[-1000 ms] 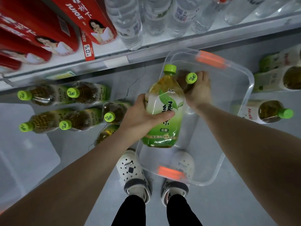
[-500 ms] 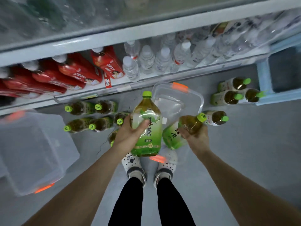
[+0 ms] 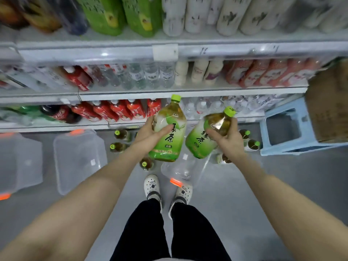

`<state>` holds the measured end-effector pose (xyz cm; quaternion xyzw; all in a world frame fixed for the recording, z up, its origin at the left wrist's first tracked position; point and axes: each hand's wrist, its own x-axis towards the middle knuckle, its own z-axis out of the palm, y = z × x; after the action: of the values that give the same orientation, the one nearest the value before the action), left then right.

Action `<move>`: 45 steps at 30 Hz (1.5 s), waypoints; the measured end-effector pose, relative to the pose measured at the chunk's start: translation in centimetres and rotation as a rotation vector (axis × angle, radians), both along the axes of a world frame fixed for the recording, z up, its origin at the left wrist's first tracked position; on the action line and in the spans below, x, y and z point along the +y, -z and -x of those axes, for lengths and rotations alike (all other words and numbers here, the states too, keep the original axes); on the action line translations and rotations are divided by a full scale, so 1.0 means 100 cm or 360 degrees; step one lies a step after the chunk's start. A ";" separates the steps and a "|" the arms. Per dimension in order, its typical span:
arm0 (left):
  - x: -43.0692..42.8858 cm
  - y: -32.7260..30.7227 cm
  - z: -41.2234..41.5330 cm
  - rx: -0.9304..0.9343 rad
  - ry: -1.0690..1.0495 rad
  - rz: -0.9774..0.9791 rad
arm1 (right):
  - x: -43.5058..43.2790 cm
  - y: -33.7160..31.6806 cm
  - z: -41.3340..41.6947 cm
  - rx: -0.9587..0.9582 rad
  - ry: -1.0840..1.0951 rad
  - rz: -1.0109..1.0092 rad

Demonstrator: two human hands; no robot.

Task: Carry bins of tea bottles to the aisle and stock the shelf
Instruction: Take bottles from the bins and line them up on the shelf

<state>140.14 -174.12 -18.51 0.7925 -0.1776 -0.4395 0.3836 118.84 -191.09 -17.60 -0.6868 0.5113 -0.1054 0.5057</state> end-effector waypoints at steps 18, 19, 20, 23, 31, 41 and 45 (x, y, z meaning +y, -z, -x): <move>0.029 -0.279 -0.049 -0.0741 -0.0391 0.0855 | -0.004 -0.302 -0.081 -0.0710 -0.0538 0.0900; 0.028 -0.297 -0.049 -0.0784 -0.0407 0.0930 | -0.003 -0.320 -0.084 -0.0754 -0.0559 0.0944; 0.026 -0.314 -0.050 -0.0822 -0.0421 0.0993 | -0.003 -0.339 -0.088 -0.0786 -0.0588 0.0992; 0.022 -0.364 -0.058 -0.0885 -0.0442 0.1179 | -0.001 -0.400 -0.097 -0.0843 -0.0693 0.1177; 0.018 -0.495 -0.107 -0.1124 -0.0463 0.1435 | 0.002 -0.543 -0.131 -0.1060 -0.0665 0.1440; -0.002 -0.601 -0.185 -0.1273 -0.0493 0.1624 | -0.030 -0.670 -0.197 -0.1202 -0.0532 0.1289; -0.017 -0.615 -0.209 -0.1217 -0.0493 0.1682 | -0.060 -0.684 -0.229 -0.1296 -0.0433 0.1274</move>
<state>161.02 -175.85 42.95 0.6145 -0.3765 0.0784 0.6889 141.77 -197.05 50.76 -0.7880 0.1033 -0.4798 0.3717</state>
